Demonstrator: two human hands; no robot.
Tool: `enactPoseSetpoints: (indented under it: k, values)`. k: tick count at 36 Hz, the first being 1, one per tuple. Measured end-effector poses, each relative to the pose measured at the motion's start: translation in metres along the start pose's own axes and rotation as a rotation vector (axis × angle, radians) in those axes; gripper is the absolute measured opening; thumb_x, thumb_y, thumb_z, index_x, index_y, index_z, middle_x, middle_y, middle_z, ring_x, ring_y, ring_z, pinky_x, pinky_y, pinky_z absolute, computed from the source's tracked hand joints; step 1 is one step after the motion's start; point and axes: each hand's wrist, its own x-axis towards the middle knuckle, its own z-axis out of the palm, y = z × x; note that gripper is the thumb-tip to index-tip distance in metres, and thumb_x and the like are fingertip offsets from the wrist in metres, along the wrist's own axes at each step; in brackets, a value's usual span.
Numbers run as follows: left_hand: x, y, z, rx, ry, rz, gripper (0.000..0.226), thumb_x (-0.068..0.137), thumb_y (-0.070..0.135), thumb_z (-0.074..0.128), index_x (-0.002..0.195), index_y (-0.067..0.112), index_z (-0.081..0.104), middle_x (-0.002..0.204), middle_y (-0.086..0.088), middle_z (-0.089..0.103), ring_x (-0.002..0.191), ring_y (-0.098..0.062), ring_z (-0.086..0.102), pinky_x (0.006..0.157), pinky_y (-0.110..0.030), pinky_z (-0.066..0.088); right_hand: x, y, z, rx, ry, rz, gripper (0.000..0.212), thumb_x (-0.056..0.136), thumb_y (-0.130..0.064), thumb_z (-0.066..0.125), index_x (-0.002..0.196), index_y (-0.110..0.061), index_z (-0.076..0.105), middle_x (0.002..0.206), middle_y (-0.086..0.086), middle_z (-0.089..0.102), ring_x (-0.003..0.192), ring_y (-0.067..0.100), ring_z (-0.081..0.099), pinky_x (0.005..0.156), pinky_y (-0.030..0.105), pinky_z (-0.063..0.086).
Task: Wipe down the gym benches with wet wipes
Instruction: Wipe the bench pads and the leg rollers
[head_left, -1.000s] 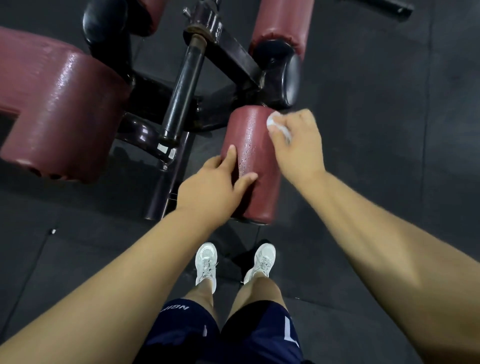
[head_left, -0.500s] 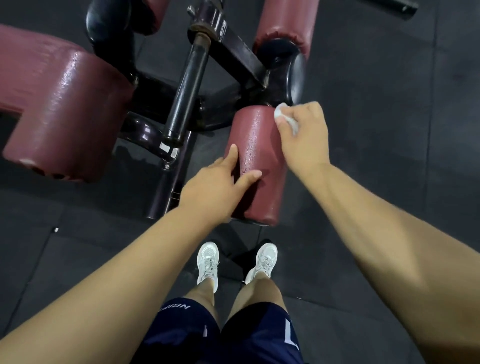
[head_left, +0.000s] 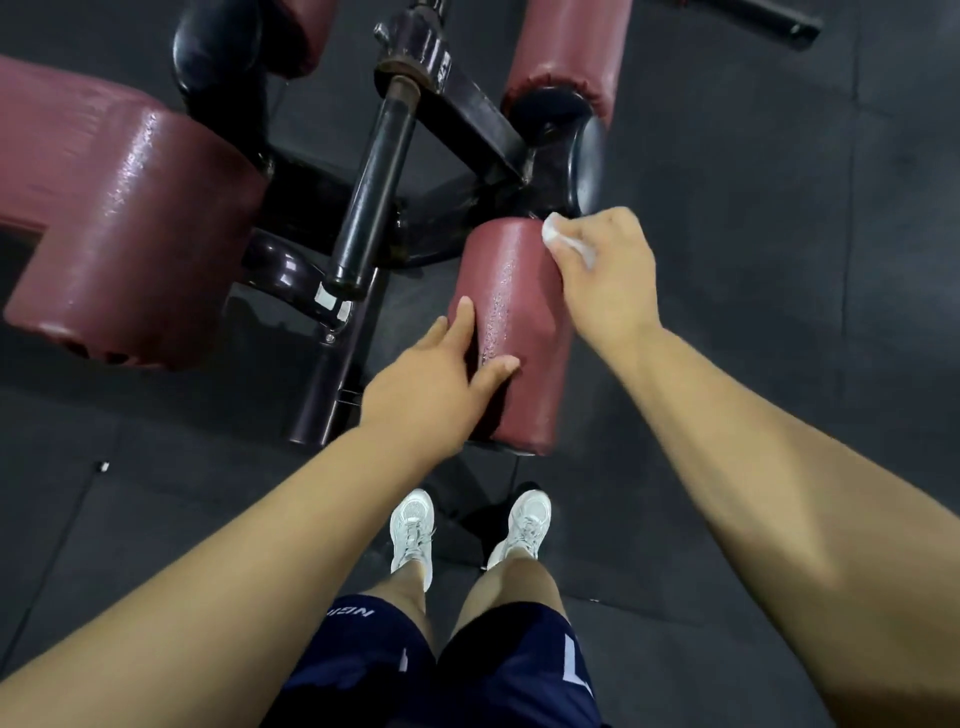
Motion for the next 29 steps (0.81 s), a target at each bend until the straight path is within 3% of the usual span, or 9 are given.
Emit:
enactPoseSetpoints:
  k: [3,7,9,12,15,18,22,26,29]
  values:
    - [0.001,-0.006,0.001,-0.167,-0.056,-0.029,0.072,0.086,0.065,0.041,0.147,0.044,0.007,0.149,0.003,0.037,0.118,-0.026,0.054,0.081,-0.044,0.054,-0.034,-0.003,-0.001,0.031,0.037,-0.054,0.018,0.096,-0.024,0.054,0.079,-0.027,0.059,0.085,0.000,0.043,0.075,0.002,0.044,0.071,0.006,0.035]
    - [0.007,-0.022,-0.003,-0.404,-0.141,-0.085,0.064,0.089,0.058,0.044,0.144,0.052,0.011,0.131,0.008,0.054,0.075,-0.010,0.064,0.049,-0.016,0.048,-0.109,0.000,0.001,0.111,-0.004,-0.309,0.010,0.087,-0.004,0.066,0.093,-0.009,0.072,0.079,0.006,0.049,0.070,0.016,0.048,0.071,0.021,0.043]
    - [0.010,-0.030,-0.004,-0.526,-0.173,-0.077,0.062,0.091,0.054,0.046,0.144,0.049,0.015,0.141,0.014,0.045,0.106,-0.003,0.057,0.073,-0.005,0.041,-0.122,0.002,0.000,0.156,-0.033,-0.379,0.013,0.081,0.002,0.070,0.092,-0.004,0.073,0.077,0.008,0.052,0.067,0.018,0.050,0.066,0.024,0.045]
    - [0.014,-0.029,-0.007,-0.377,-0.155,-0.040,0.061,0.093,0.054,0.042,0.147,0.042,0.017,0.144,0.010,0.042,0.129,-0.011,0.044,0.100,-0.028,0.039,-0.101,0.005,0.003,0.137,-0.010,-0.331,0.010,0.084,-0.004,0.070,0.090,-0.010,0.075,0.078,0.005,0.051,0.069,0.015,0.050,0.070,0.019,0.043]
    - [0.004,-0.006,-0.010,-0.026,-0.020,0.027,0.067,0.091,0.060,0.037,0.149,0.030,0.018,0.147,0.002,0.036,0.126,-0.022,0.046,0.094,-0.040,0.047,-0.052,0.000,0.002,0.186,0.053,-0.076,0.017,0.091,-0.019,0.064,0.080,-0.029,0.069,0.080,0.001,0.049,0.074,0.007,0.048,0.075,0.008,0.036]
    - [-0.004,0.008,-0.001,0.108,-0.032,0.025,0.088,0.081,0.074,0.037,0.149,0.029,0.005,0.154,-0.002,0.021,0.129,-0.025,0.043,0.092,-0.043,0.048,-0.014,0.001,0.002,0.122,0.035,0.058,0.043,0.095,-0.029,0.052,0.055,-0.045,0.051,0.067,-0.006,0.038,0.066,0.004,0.041,0.065,0.007,0.032]
    - [-0.003,-0.001,0.002,-0.106,-0.058,0.014,0.091,0.078,0.070,0.049,0.149,0.036,0.004,0.153,0.006,0.024,0.119,-0.020,0.051,0.077,-0.042,0.056,-0.029,-0.003,0.000,0.070,0.035,0.062,0.040,0.096,-0.030,0.050,0.058,-0.041,0.045,0.079,-0.003,0.043,0.074,0.001,0.043,0.067,0.007,0.031]
    - [0.000,-0.021,-0.008,-0.565,-0.190,-0.123,0.081,0.081,0.054,0.062,0.144,0.050,0.011,0.118,0.018,0.059,0.070,-0.009,0.063,0.041,-0.025,0.048,-0.101,0.000,0.003,0.074,0.041,-0.212,0.009,0.092,-0.013,0.061,0.085,-0.018,0.063,0.074,0.004,0.047,0.073,0.013,0.044,0.071,0.018,0.037]
    - [0.003,-0.029,-0.014,-0.486,-0.216,-0.095,0.077,0.081,0.059,0.058,0.142,0.052,0.011,0.117,0.022,0.059,0.086,-0.014,0.067,0.051,-0.025,0.051,-0.130,0.007,0.004,0.110,0.002,-0.303,0.012,0.087,-0.011,0.063,0.093,-0.005,0.072,0.079,0.007,0.054,0.076,0.013,0.050,0.075,0.013,0.040]
